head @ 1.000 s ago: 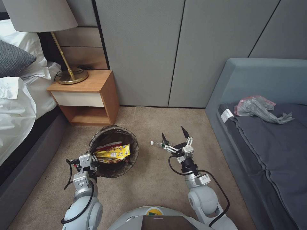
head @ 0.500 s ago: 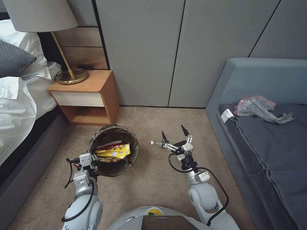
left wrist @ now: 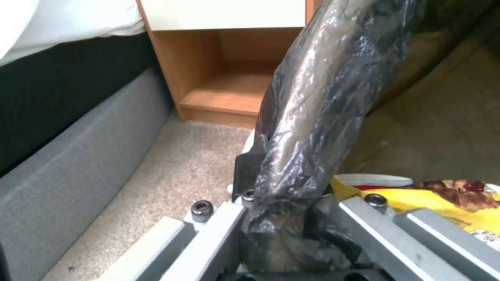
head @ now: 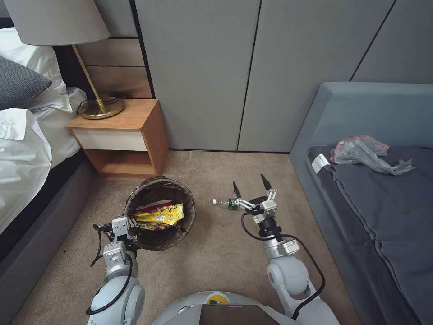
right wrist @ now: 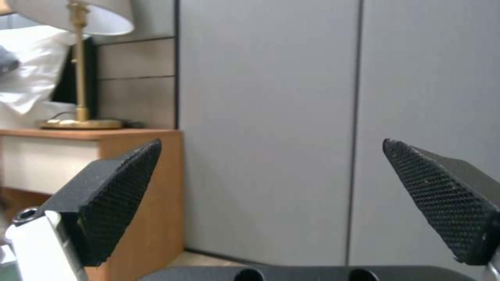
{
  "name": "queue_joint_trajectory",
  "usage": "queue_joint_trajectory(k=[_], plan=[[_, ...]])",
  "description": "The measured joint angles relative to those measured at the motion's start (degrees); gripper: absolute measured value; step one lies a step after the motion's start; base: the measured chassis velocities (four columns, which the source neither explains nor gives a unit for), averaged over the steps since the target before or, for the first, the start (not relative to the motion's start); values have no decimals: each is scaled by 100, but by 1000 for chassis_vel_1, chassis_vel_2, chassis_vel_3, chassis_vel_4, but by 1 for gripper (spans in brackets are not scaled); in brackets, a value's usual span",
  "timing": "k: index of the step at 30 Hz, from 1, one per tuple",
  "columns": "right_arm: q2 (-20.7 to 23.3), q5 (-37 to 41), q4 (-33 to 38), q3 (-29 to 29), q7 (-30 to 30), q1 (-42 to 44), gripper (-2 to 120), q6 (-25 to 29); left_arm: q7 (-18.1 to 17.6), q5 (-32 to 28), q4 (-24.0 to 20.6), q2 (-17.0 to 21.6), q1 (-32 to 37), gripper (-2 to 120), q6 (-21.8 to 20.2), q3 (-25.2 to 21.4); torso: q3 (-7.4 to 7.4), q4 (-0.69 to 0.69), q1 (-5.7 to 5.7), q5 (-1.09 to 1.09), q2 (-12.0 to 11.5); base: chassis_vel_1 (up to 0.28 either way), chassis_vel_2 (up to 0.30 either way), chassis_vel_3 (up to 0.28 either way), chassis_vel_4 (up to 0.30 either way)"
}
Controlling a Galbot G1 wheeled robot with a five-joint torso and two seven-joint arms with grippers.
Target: Pick up the trash bin, then pick up the garbage from the floor and place it into the trash bin.
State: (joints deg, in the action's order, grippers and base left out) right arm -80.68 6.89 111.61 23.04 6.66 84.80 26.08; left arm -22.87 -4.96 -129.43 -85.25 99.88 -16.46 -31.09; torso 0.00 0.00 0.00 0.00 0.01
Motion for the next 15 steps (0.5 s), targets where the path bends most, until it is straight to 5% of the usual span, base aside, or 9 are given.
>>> queue_joint_trajectory(k=[15], plan=[[30, 121, 108, 270, -12, 23, 100, -33, 2, 13, -12, -6, 21, 0, 10, 24, 0, 0, 0, 0, 0, 0, 0, 0, 0]])
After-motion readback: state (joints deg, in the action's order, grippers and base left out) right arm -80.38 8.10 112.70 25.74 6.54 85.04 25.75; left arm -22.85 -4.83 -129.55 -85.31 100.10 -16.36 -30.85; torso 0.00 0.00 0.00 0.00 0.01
